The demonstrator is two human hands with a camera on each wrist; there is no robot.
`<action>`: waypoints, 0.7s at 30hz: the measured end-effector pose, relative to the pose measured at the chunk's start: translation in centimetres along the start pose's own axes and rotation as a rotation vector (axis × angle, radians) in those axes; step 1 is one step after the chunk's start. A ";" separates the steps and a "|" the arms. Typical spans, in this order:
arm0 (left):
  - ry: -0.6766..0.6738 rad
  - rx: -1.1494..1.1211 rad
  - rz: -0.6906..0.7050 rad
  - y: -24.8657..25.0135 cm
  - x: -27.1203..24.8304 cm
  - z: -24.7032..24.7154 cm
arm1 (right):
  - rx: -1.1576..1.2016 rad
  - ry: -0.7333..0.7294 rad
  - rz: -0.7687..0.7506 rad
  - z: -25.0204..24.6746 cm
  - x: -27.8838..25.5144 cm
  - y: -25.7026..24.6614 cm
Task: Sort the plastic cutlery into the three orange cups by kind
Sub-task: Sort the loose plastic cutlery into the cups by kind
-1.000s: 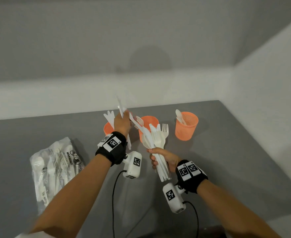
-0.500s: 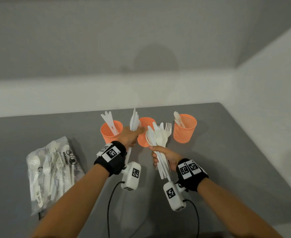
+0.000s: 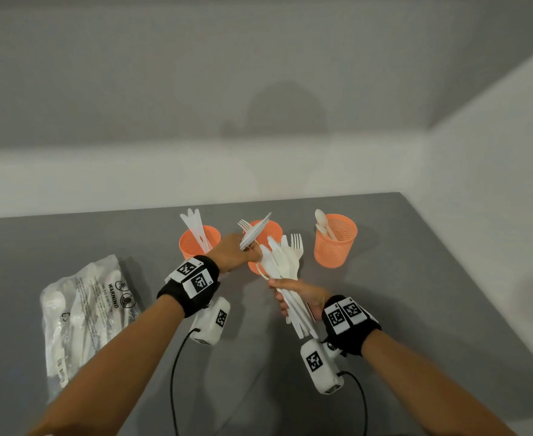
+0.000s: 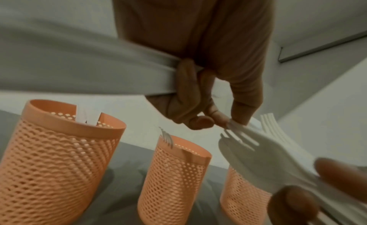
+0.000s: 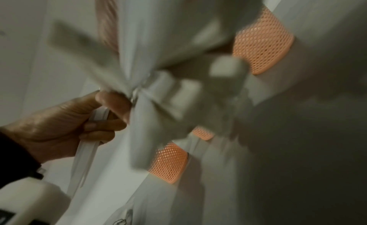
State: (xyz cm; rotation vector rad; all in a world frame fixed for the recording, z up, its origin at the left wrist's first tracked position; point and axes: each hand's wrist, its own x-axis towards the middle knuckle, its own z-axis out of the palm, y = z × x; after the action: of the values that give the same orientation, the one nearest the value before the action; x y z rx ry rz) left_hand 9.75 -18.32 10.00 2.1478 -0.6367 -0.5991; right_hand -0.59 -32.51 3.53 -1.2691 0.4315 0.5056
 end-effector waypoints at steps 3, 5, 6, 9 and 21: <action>-0.021 -0.030 -0.036 -0.3 0.3 -0.7 | -0.062 -0.015 -0.009 -0.4 0.2 0.0; 0.077 -0.174 -0.092 -0.6 0.8 -1.3 | -0.053 -0.037 -0.049 -0.6 0.3 -0.1; 0.150 -0.283 -0.116 -0.8 1.0 -1.4 | -0.048 -0.041 -0.067 -0.6 0.3 -0.1; 0.293 -0.546 -0.141 -1.1 1.3 -1.5 | -0.034 -0.011 -0.102 -0.6 0.5 -0.1; 0.524 -0.465 -0.066 -0.2 0.9 0.0 | 0.010 -0.033 -0.123 -0.2 1.7 -0.5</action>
State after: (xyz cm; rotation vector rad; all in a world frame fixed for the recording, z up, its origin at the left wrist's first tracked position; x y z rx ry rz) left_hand 10.50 -18.74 9.63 1.7775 -0.1205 -0.1712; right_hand 1.05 -32.61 2.93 -1.2670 0.3253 0.4189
